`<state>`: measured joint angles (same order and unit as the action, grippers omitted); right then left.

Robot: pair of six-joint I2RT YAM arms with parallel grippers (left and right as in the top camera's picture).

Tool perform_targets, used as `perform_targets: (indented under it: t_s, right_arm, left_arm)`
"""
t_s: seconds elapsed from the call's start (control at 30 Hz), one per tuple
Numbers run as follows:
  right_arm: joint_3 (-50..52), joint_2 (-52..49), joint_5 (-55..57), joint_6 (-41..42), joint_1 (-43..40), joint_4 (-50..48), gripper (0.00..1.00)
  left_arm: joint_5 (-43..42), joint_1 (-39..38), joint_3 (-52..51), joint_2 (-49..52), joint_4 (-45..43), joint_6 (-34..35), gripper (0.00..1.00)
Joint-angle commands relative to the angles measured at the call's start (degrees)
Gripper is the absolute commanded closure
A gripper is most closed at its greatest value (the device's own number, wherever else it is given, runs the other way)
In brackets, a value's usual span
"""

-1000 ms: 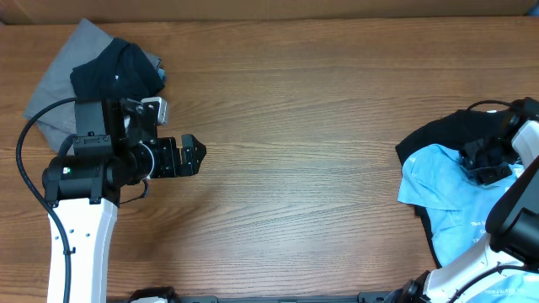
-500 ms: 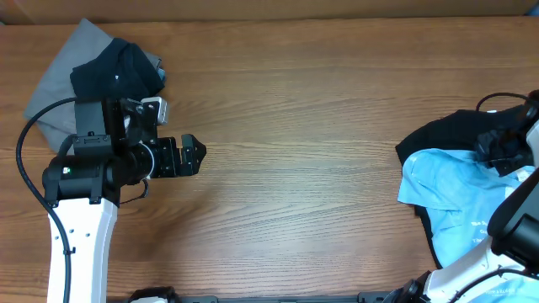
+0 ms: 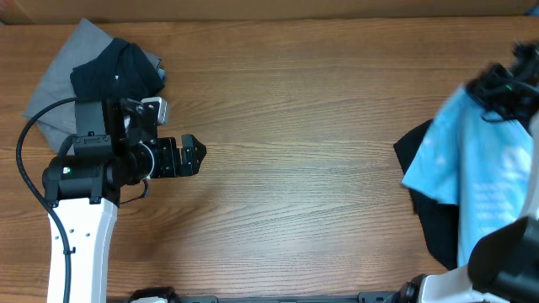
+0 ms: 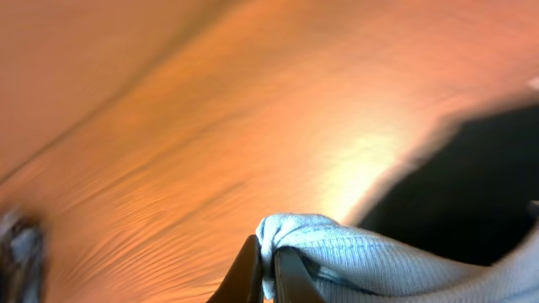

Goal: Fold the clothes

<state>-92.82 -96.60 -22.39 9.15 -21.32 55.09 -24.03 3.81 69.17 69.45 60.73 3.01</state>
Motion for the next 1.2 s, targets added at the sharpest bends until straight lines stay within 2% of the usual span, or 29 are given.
perform_targets:
  t_s: [0.0, 0.13, 0.17, 0.2, 0.27, 0.33, 0.37, 0.43, 0.6, 0.73, 1.0, 1.17]
  right_arm:
    - [-5.75, 4.59, -7.02, -1.68, 13.31, -2.14, 0.96]
    - [-6.58, 4.50, -7.28, -0.39, 27.43, -3.67, 0.96]
    - [-6.58, 4.37, -7.26, -0.37, 30.64, -3.98, 0.92]
    - [-6.58, 4.28, -6.80, -0.42, 34.12, -4.37, 0.81]
    - [-6.62, 4.31, -2.80, -0.09, 39.98, -5.20, 0.70]
    - [-7.06, 4.55, 2.82, 1.86, 43.08, -5.66, 0.53]
    - [-7.82, 4.61, 5.97, 2.95, 43.91, -5.44, 0.50]
    - [-9.40, 4.96, 7.85, 3.13, 43.74, -4.48, 0.50]
    - [-14.01, 6.34, 7.85, 3.08, 39.74, -1.90, 0.41]
    - [-16.48, 7.58, 7.82, 3.10, 35.15, 1.99, 0.39]
    - [-16.83, 11.21, 7.80, 3.08, 30.36, 7.43, 0.39]
    - [-16.83, 13.70, 7.82, 3.04, 29.92, 11.85, 0.38]
  left_arm:
    - [-1.09, -0.31, 2.16, 0.15, 0.35, -0.35, 0.00]
    - [-1.05, -0.28, 5.09, 0.13, 1.86, -0.42, 0.00]
    - [-1.05, -0.31, 5.90, 0.13, 2.14, -0.42, 0.00]
    - [-1.05, -0.31, 6.88, 0.15, 2.43, -0.42, 0.00]
    - [-1.05, -0.31, 8.35, 0.13, 2.51, -0.46, 0.00]
    - [-1.07, -0.31, 9.22, 0.15, 2.25, -0.74, 0.00]
    - [-1.07, -0.33, 9.38, 0.15, 2.21, -1.25, 0.00]
    - [-1.05, -0.48, 9.38, 0.17, 2.21, -2.14, 0.00]
    - [-1.05, -1.38, 9.27, 0.39, 2.36, -3.48, 0.00]
    - [-0.87, -6.27, 8.61, 2.89, 2.21, -6.51, 0.00]
    - [9.27, -19.56, 8.61, 18.12, -4.13, -7.30, 0.00]
    - [12.72, -22.53, 8.61, 28.41, -10.45, -7.32, 0.00]
